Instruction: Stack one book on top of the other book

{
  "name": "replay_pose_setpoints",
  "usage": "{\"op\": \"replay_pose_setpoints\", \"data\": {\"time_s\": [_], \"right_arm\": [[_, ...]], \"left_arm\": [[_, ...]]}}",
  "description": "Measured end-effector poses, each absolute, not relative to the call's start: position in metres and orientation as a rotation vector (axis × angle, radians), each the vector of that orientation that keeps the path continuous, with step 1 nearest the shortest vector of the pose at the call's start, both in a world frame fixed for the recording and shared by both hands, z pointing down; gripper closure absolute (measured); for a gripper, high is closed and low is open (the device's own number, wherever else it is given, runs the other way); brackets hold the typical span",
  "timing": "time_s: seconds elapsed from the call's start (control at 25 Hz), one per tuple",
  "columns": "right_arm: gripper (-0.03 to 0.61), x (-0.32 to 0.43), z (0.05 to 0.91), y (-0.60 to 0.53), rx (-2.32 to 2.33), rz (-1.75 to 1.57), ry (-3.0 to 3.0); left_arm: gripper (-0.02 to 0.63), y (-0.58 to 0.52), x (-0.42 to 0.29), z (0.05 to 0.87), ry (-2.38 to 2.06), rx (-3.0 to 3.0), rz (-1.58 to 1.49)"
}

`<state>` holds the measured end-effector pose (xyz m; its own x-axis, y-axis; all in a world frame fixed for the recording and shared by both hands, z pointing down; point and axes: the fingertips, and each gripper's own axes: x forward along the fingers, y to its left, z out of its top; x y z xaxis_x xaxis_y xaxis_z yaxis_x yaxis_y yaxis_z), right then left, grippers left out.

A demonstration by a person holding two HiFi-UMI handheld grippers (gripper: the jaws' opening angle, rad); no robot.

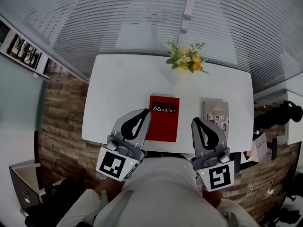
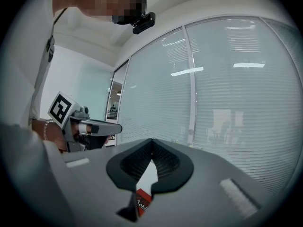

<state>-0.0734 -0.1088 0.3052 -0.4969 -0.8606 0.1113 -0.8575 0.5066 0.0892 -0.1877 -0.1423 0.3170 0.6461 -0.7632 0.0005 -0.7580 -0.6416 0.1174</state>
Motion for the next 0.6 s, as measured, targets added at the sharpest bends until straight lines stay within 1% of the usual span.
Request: {"op": "replay_pose_setpoints", "data": {"time_s": [0.32,0.44,0.48,0.6], "right_arm": [[0.572,-0.072,0.317,-0.114,1.469,-0.034,-2.591],[0.569,-0.074,0.33,-0.116,1.452,-0.024,-2.575],[0.552,-0.075,0.335,-0.116,1.445,-0.015,-2.57],[0.543,-0.077,0.349,-0.117,1.424,-0.003,-2.555]], "left_arm": [[0.611,-0.148,-0.186,0.335,-1.249,2.722,-0.043],[0.57,-0.149,-0.185,0.35,-1.218,2.709,0.001],[0.568,-0.149,-0.185,0.354,-1.217,2.703,0.012],[0.568,-0.149,-0.188,0.366,-1.219,2.687,0.038]]}}
